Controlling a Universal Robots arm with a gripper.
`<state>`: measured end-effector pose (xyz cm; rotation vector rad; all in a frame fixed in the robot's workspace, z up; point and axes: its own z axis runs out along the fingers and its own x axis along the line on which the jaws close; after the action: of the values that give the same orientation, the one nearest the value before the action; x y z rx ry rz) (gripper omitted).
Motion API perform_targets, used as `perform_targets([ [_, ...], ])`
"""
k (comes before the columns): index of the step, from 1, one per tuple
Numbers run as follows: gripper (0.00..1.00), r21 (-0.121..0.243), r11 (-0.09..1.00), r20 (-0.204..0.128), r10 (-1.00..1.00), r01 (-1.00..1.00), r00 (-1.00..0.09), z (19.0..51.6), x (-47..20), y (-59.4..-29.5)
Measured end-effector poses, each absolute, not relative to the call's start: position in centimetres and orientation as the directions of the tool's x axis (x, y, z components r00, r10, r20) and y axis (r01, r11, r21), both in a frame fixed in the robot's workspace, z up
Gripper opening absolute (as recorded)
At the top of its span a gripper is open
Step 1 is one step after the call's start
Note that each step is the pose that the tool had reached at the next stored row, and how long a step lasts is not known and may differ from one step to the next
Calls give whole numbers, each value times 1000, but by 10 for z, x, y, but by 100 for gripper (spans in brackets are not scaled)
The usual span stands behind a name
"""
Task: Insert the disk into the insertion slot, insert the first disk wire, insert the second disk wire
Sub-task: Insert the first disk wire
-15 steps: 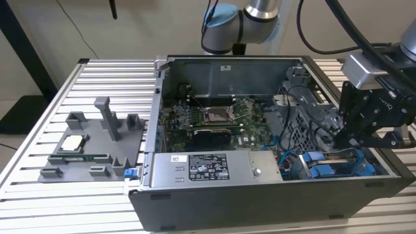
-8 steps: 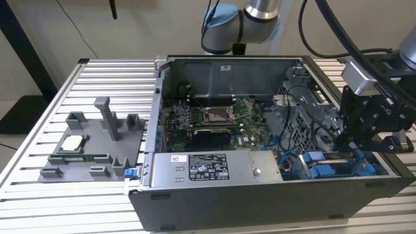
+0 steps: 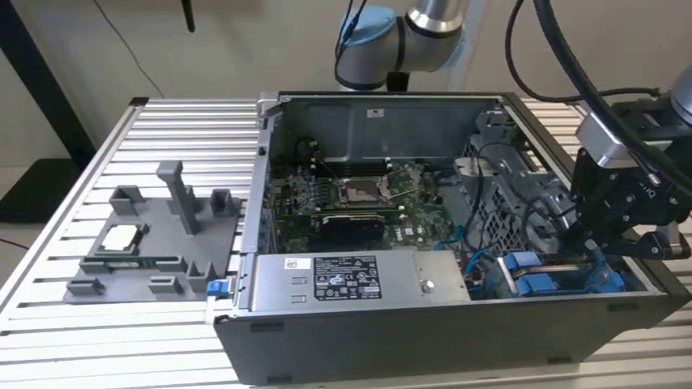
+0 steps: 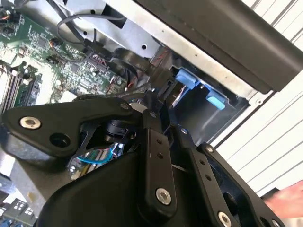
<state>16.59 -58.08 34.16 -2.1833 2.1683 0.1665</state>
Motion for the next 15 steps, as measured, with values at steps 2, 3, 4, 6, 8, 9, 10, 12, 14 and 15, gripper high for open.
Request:
perform_targets([
  [2, 20, 33, -6, -122, -993, -999, 2, 340, 169, -581],
  [3, 20, 33, -5, -124, -992, -999, 1, 339, 170, -581],
  [4, 20, 34, -4, -126, -992, -999, 0, 338, 171, -581],
  [6, 20, 34, -2, -128, -992, -999, -2, 337, 174, -581],
  [8, 20, 35, 0, -129, -992, -999, -5, 336, 176, -581],
  [9, 20, 37, 2, -129, -992, -999, -7, 336, 176, -581],
  [10, 20, 40, 3, -129, -992, -999, -9, 336, 176, -581],
  [12, 20, 48, 7, -129, -992, -999, -13, 336, 176, -581],
  [14, 20, 62, 9, -129, -992, -998, -17, 337, 177, -581],
  [15, 20, 66, 9, -129, -991, -998, -18, 338, 177, -581],
])
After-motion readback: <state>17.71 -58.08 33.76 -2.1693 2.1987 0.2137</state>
